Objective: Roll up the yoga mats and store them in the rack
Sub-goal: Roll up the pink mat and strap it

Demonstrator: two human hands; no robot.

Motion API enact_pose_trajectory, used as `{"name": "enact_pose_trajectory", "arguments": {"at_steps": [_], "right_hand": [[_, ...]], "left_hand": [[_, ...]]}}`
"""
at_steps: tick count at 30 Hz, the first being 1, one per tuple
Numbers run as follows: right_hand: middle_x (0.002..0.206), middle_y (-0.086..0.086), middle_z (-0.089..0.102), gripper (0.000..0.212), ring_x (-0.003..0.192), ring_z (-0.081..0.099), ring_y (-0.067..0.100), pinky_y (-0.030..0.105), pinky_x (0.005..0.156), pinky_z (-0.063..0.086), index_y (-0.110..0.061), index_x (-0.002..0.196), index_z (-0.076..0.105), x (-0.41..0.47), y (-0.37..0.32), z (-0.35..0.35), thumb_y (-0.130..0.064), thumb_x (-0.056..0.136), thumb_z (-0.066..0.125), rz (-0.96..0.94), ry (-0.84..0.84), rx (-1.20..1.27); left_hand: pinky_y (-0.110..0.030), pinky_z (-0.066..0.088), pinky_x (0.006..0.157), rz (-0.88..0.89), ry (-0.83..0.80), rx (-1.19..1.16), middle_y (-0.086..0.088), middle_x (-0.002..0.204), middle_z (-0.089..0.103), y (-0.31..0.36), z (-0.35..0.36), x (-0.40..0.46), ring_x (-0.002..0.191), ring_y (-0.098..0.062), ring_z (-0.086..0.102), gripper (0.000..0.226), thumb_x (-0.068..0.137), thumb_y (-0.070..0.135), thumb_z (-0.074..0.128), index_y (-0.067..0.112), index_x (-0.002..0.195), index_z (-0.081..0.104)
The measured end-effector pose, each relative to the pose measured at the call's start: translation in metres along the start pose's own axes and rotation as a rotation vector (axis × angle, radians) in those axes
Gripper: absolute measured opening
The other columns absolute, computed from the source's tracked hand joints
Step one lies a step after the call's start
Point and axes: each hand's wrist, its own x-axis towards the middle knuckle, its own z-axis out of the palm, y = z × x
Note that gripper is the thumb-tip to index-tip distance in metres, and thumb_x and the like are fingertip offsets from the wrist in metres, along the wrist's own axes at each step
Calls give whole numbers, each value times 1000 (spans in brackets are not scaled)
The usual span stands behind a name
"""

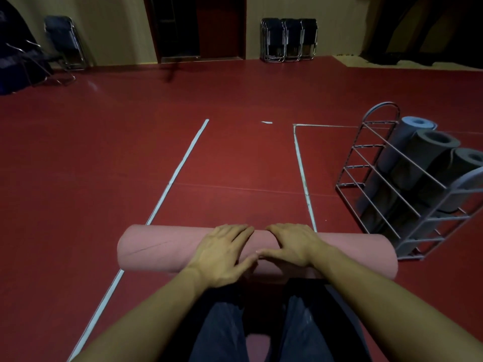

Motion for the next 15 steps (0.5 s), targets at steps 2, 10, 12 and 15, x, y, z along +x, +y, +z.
{"name": "enact_pose_trajectory", "arguments": {"at_steps": [2, 10, 12, 15], "right_hand": [[124, -5, 68, 90, 113, 63, 24, 42, 89, 48, -30, 126, 56, 7, 3, -1, -99, 74, 30, 0, -26, 26], [120, -7, 65, 78, 111, 61, 20, 42, 92, 43, -31, 123, 54, 9, 1, 7, -92, 83, 27, 10, 108, -36], [116, -7, 63, 71, 107, 60, 19, 41, 90, 43, -31, 125, 57, 1, -1, 21, -85, 90, 26, 43, 273, -94], [124, -3, 66, 82, 110, 63, 22, 40, 93, 48, -22, 138, 59, -7, 5, 39, -81, 95, 24, -8, 419, -140]], "left_hand": [[-42, 30, 123, 37, -66, 38, -4, 157, 47, -6, -2, -1, 142, -22, 45, 94, 91, 83, 34, 16, 158, 39], [-40, 46, 106, -11, -51, 63, 0, 141, 60, -13, 9, 15, 124, -23, 60, 91, 90, 86, 34, 19, 149, 50], [-39, 44, 106, -34, -146, 21, 2, 143, 57, -18, 4, 26, 126, -23, 57, 90, 89, 87, 33, 23, 151, 46], [-40, 43, 106, -57, -266, 13, 5, 143, 55, -23, 2, 41, 128, -22, 55, 90, 85, 89, 28, 30, 151, 41]]}}
